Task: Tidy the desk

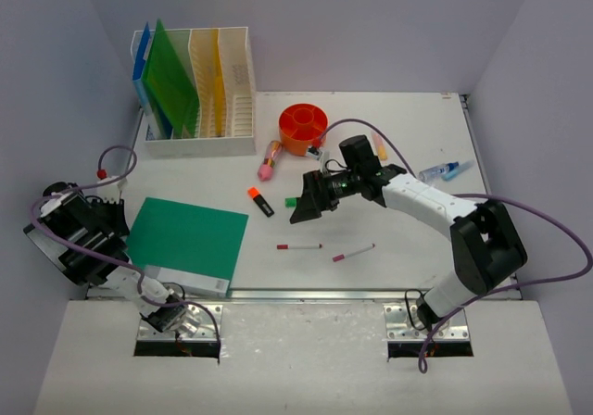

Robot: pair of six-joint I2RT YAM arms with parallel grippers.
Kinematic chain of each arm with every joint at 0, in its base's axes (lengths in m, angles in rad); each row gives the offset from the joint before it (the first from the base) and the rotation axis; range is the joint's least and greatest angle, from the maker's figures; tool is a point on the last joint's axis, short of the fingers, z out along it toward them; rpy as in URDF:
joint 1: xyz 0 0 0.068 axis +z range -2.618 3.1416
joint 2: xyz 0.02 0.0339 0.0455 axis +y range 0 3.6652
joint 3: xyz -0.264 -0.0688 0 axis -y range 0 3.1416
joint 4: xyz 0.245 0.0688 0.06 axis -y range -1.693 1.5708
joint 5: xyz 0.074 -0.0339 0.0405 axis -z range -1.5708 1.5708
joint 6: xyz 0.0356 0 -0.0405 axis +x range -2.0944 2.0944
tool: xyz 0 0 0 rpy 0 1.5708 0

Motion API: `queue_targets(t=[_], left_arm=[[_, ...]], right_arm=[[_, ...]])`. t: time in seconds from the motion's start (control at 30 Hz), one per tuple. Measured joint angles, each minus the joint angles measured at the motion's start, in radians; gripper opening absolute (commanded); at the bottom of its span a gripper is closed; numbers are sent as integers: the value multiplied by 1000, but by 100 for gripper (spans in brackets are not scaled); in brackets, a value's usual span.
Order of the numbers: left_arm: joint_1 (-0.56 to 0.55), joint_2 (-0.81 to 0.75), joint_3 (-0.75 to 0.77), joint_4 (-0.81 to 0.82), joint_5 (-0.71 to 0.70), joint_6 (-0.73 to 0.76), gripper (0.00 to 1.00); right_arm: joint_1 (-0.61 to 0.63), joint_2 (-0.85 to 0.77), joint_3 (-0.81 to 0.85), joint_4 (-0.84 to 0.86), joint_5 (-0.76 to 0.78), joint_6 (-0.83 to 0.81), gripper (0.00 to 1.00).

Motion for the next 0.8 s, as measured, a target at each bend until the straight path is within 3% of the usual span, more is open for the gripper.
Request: queue_targets(t=[0.33,0.53,0.67,0.8], left_arm=[[0,-14,0,-88,58,-96,0],[0,-15,-1,-105,65,-113,19],[0,-25,-17,-102,65,-115,20],[0,-34,-45,-100,61,-116,20]], right_arm=[[28,-1,-125,153,-61,130,88],[127,43,-127,207,-59,195,89],[222,80,-135,248,-3,259,95],[314,151,-135,306,71,346,94]])
